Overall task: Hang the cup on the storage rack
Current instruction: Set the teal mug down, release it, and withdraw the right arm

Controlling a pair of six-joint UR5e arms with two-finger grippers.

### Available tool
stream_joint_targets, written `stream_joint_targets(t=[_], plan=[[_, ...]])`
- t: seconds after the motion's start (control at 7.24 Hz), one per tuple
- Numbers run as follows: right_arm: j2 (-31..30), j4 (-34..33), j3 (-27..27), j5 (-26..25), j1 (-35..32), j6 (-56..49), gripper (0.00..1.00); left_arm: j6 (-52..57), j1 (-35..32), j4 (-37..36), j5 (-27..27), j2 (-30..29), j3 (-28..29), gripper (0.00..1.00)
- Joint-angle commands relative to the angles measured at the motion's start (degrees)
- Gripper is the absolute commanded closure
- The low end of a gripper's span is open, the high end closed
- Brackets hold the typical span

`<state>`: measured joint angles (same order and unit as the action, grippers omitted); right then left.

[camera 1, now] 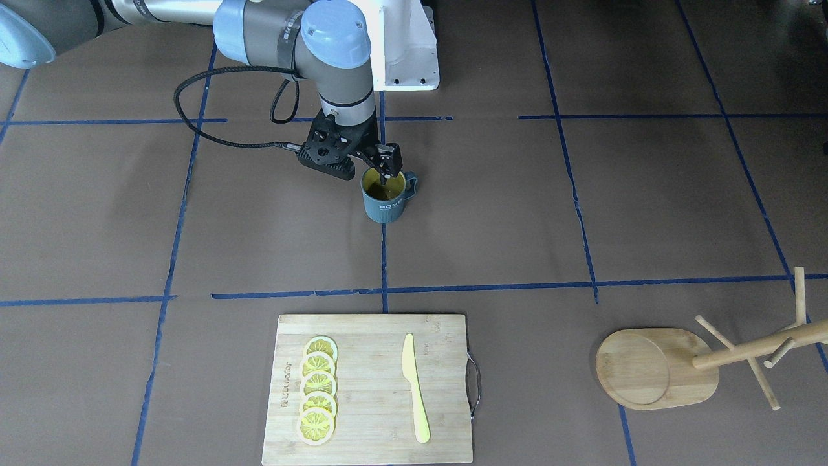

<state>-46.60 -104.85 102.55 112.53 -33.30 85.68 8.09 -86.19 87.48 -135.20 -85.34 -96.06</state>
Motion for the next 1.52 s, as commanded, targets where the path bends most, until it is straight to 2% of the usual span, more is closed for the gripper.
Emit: stream_joint_targets(t=[0.0,0.28,0.69,0.83,0.97,1.1,1.38], plan=[[-8.63,-2.55,7.99,7.58,-9.89,-16.42,0.00,0.00,0.06,0.06,0.55,0.00,0.00,0.00],[-17.43,-2.29,8.37,13.13,-21.05,-37.50,0.00,0.17,0.06,0.15,0.38,-0.26,-0.26,0.00],[-31.23,-2.21,7.06,15.69,-33.02,-69.76,0.00,-0.26,0.24,0.32,0.47,-0.79,-0.09,0.00],[-35.10,-2.12,5.23,17.96,-37.67,-79.51,0.00,-0.18,0.15,0.93,-0.05,-0.79,-0.18,0.00],[-39.93,-0.99,5.12,20.16,-41.63,-85.53,0.00,-0.26,0.15,2.16,0.03,-0.88,-0.18,0.00],[-45.89,3.72,5.03,20.88,-44.89,-89.50,0.00,-0.26,0.15,5.30,0.03,-0.88,-0.18,0.00],[-55.58,10.86,5.12,20.62,-49.29,-90.60,0.00,-0.35,0.24,8.41,0.20,-0.79,-0.18,0.00]])
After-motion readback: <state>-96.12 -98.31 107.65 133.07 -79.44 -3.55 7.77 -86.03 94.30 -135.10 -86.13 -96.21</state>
